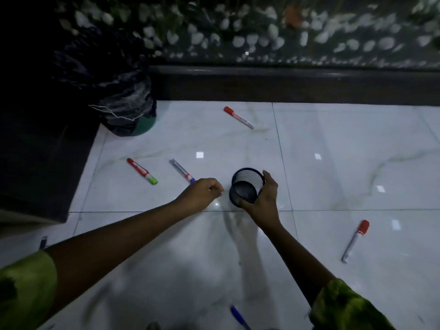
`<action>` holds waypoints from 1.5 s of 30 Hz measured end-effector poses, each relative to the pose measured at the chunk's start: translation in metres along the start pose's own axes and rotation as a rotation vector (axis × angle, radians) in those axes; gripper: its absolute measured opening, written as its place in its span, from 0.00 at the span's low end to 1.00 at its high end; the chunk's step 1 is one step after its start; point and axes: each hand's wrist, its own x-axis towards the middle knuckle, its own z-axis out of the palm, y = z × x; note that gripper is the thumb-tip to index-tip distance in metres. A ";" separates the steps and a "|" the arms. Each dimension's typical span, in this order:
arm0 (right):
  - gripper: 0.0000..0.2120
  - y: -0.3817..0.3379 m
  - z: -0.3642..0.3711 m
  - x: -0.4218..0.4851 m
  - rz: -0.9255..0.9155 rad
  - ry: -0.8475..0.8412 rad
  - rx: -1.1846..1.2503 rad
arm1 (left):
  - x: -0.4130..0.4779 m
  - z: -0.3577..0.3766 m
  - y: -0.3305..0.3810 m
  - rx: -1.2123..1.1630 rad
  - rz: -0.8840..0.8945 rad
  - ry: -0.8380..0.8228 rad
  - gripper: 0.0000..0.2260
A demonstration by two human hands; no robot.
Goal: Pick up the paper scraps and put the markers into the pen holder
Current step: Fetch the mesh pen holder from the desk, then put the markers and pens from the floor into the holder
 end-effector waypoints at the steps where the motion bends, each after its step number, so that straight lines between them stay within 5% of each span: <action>1: 0.49 0.002 -0.003 -0.001 -0.012 -0.001 0.002 | -0.002 0.004 0.001 0.018 0.013 -0.002 0.07; 5: 0.47 0.006 -0.020 -0.011 -0.013 -0.013 0.096 | -0.009 0.021 0.006 0.069 0.051 -0.031 0.06; 9: 0.28 0.015 -0.049 -0.016 0.038 0.101 0.132 | -0.006 0.049 0.012 0.114 0.079 -0.077 0.05; 12: 0.16 0.045 -0.079 -0.023 0.185 0.304 -0.044 | -0.002 0.086 0.022 0.120 0.128 -0.165 0.05; 17: 0.15 0.112 -0.122 -0.038 0.483 0.483 -0.454 | 0.007 0.153 0.039 0.131 0.195 -0.251 0.06; 23: 0.13 0.147 -0.134 -0.057 0.473 0.389 -0.563 | 0.014 0.195 0.041 0.200 0.204 -0.332 0.07; 32: 0.10 0.129 -0.110 -0.070 0.342 0.258 -0.161 | -0.004 0.181 0.005 0.361 0.174 -0.313 0.08; 37: 0.10 0.120 -0.081 -0.093 0.380 0.151 -0.021 | -0.035 0.179 -0.031 0.549 0.212 -0.487 0.08; 45: 0.09 0.110 -0.069 -0.098 0.392 0.118 0.056 | -0.062 0.177 -0.063 1.168 0.690 -0.770 0.16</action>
